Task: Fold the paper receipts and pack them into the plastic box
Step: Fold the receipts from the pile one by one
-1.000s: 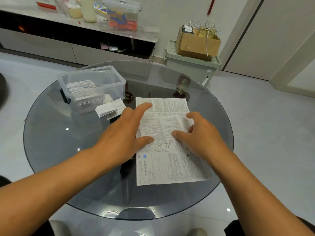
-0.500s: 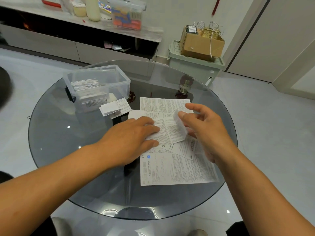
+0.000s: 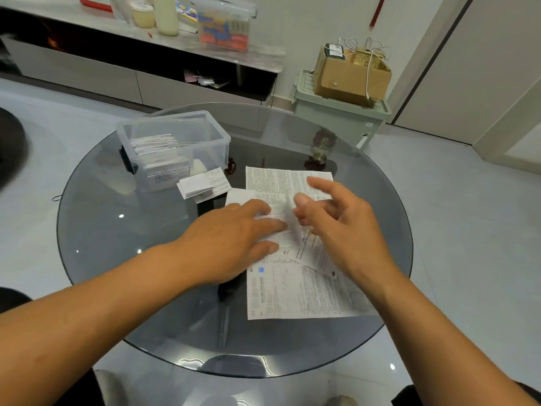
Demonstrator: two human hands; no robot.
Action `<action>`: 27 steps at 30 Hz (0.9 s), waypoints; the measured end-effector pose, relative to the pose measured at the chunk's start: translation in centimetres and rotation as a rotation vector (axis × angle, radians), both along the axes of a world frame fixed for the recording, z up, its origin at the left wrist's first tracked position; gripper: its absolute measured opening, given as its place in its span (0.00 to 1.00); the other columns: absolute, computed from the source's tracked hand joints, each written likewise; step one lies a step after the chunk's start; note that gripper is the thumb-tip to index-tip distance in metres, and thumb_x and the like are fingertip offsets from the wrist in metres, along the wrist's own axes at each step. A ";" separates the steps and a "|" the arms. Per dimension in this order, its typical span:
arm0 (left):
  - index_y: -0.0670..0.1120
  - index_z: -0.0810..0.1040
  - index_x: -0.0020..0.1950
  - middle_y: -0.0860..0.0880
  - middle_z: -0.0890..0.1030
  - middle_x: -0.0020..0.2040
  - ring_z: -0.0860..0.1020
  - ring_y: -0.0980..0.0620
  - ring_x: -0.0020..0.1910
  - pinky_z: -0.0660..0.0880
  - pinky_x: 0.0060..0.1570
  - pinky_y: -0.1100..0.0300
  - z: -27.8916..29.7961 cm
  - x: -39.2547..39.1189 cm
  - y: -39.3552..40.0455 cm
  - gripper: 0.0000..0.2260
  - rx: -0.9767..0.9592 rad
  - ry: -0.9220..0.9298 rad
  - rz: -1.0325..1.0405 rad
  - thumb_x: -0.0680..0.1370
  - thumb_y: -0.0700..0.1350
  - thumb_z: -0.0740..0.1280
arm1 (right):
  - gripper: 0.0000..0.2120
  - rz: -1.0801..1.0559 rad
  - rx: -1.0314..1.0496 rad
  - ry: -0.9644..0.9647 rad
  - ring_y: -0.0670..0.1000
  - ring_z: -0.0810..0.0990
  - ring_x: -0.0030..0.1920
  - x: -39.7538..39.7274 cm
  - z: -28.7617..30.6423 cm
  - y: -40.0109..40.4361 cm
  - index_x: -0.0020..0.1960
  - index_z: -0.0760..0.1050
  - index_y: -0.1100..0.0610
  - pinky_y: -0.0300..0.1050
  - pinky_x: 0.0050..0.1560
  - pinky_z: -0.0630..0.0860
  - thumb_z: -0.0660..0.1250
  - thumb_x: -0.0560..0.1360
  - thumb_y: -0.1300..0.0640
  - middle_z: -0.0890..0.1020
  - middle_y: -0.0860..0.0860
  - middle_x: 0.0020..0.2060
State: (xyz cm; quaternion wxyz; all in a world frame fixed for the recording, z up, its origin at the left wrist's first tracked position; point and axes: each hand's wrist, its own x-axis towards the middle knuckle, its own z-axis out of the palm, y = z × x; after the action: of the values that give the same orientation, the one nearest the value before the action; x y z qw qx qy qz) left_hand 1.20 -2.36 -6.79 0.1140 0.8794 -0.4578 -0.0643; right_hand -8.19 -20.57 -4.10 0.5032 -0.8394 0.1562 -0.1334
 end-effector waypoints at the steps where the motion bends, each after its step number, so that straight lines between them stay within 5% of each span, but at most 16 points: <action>1: 0.66 0.58 0.77 0.61 0.65 0.75 0.73 0.53 0.66 0.73 0.57 0.56 0.0 0.1 0.0 0.25 -0.049 0.054 0.036 0.81 0.63 0.61 | 0.16 0.050 -0.032 0.027 0.41 0.85 0.48 -0.2 0.0 0.3 0.64 0.80 0.44 0.44 0.54 0.80 0.66 0.80 0.40 0.87 0.41 0.45; 4: 0.66 0.50 0.76 0.61 0.69 0.70 0.78 0.56 0.52 0.75 0.49 0.59 -0.1 0.7 0.3 0.41 -0.240 0.273 0.195 0.73 0.60 0.75 | 0.15 0.142 -0.214 0.153 0.47 0.84 0.45 -0.4 -0.6 0.4 0.52 0.84 0.48 0.51 0.49 0.82 0.62 0.83 0.42 0.86 0.45 0.44; 6: 0.67 0.50 0.77 0.62 0.64 0.69 0.77 0.57 0.46 0.73 0.44 0.64 0.1 0.9 0.7 0.44 -0.254 0.299 0.203 0.71 0.57 0.78 | 0.11 0.195 -0.276 0.201 0.42 0.83 0.47 -0.3 -0.9 0.2 0.55 0.85 0.45 0.42 0.47 0.81 0.64 0.83 0.45 0.86 0.39 0.46; 9: 0.63 0.71 0.71 0.63 0.59 0.74 0.74 0.59 0.49 0.69 0.45 0.68 0.3 1.3 1.2 0.26 -0.169 0.180 0.111 0.75 0.57 0.74 | 0.10 0.200 -0.322 0.205 0.35 0.81 0.49 -0.1 -1.0 -0.2 0.59 0.83 0.42 0.33 0.48 0.77 0.65 0.83 0.49 0.84 0.34 0.49; 13: 0.54 0.84 0.55 0.58 0.81 0.56 0.78 0.57 0.51 0.75 0.49 0.59 0.2 1.2 1.1 0.07 -0.210 0.062 -0.001 0.81 0.52 0.68 | 0.15 0.082 -0.211 0.177 0.40 0.82 0.52 0.2 -1.4 -0.7 0.63 0.81 0.42 0.40 0.53 0.79 0.65 0.83 0.58 0.83 0.37 0.56; 17: 0.52 0.81 0.46 0.52 0.84 0.39 0.81 0.52 0.36 0.79 0.39 0.53 0.5 1.0 0.7 0.08 -0.389 0.396 0.197 0.82 0.53 0.66 | 0.14 0.110 -0.111 0.259 0.47 0.85 0.44 0.2 -0.7 -1.3 0.58 0.81 0.40 0.46 0.43 0.83 0.71 0.80 0.58 0.86 0.44 0.44; 20: 0.51 0.83 0.45 0.52 0.85 0.41 0.82 0.50 0.40 0.81 0.45 0.49 0.7 1.3 0.8 0.08 -0.402 0.494 0.222 0.81 0.51 0.68 | 0.03 0.080 -0.002 0.213 0.46 0.86 0.41 0.2 -0.6 -0.8 0.47 0.85 0.47 0.44 0.45 0.83 0.77 0.75 0.51 0.87 0.45 0.39; 23: 0.50 0.83 0.48 0.49 0.86 0.45 0.84 0.46 0.47 0.80 0.52 0.42 1.1 1.5 0.9 0.08 -0.370 0.601 0.222 0.82 0.50 0.67 | 0.08 0.025 0.147 0.179 0.46 0.87 0.40 0.3 -0.8 -0.2 0.43 0.85 0.55 0.43 0.46 0.84 0.77 0.75 0.50 0.88 0.46 0.39; 27: 0.60 0.80 0.56 0.57 0.85 0.50 0.84 0.54 0.48 0.82 0.51 0.54 1.6 1.6 1.3 0.10 -0.307 0.627 0.220 0.81 0.44 0.67 | 0.10 -0.097 0.161 0.142 0.48 0.87 0.47 0.8 -1.2 -0.2 0.39 0.80 0.56 0.49 0.49 0.85 0.80 0.71 0.57 0.88 0.47 0.45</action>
State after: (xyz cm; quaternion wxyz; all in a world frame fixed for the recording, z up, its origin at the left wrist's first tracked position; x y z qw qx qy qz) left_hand 2.79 -1.06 -5.23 0.3859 0.8335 -0.3076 -0.2487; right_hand -7.38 -20.81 -5.31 0.5495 -0.7952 0.2421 -0.0847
